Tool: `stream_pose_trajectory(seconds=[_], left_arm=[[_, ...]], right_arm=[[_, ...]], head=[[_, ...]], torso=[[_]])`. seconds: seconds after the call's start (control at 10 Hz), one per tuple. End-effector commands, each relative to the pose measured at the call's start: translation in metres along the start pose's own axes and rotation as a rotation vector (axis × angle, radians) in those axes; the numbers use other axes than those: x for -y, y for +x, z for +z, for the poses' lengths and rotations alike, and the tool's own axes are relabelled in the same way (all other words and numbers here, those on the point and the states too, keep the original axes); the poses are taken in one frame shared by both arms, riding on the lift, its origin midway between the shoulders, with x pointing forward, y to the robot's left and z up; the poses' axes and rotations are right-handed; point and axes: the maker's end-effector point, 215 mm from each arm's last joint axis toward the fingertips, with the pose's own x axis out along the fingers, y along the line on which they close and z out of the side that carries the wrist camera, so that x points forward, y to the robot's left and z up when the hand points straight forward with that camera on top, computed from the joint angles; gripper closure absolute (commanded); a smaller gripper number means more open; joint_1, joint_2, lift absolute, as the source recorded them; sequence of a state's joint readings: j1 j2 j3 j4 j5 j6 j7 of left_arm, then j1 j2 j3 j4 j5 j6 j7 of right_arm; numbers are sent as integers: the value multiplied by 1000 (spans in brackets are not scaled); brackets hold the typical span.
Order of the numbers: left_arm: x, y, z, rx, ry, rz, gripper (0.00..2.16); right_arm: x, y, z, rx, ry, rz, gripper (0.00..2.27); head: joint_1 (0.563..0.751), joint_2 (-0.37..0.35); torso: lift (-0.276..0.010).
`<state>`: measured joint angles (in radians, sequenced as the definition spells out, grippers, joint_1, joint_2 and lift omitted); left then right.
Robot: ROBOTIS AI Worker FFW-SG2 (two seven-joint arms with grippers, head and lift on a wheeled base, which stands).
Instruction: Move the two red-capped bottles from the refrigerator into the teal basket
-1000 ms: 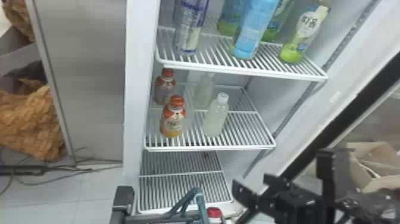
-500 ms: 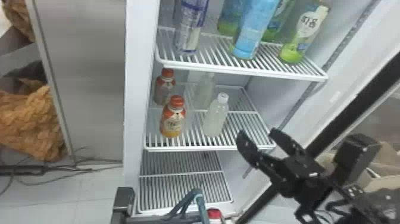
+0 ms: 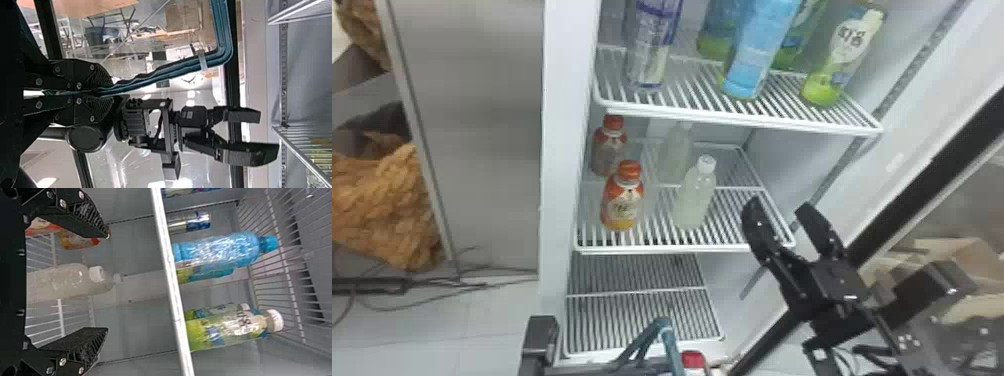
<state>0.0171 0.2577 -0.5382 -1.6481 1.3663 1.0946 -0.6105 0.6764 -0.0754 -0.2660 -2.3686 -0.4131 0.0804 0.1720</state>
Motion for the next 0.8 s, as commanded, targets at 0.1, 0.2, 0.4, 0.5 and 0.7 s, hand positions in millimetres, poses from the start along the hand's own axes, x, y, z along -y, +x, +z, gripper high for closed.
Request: stream_pose_trajectory(seconds=[0.1, 0.2, 0.4, 0.5, 0.7], left_arm=[[2, 1, 0, 1, -5, -9, 1105], [4, 2, -1, 1, -9, -16, 1105], [4, 2, -1, 1, -9, -16, 1105], [4, 2, -1, 1, -9, -16, 1107], [4, 2, -2, -1, -9, -17, 1105]], right_arm=[[13, 4, -28, 1, 0, -25, 191], [21, 5, -35, 23, -1, -40, 191], [25, 7, -40, 35, -21, -48, 191], [25, 7, -52, 12, -30, -48, 191], [16, 8, -60, 1, -30, -29, 191]], head=[[695, -350], [695, -350], [695, -350], [695, -350], [695, -350]], torso=[[-228], [-228], [-228], [-228], [-228]])
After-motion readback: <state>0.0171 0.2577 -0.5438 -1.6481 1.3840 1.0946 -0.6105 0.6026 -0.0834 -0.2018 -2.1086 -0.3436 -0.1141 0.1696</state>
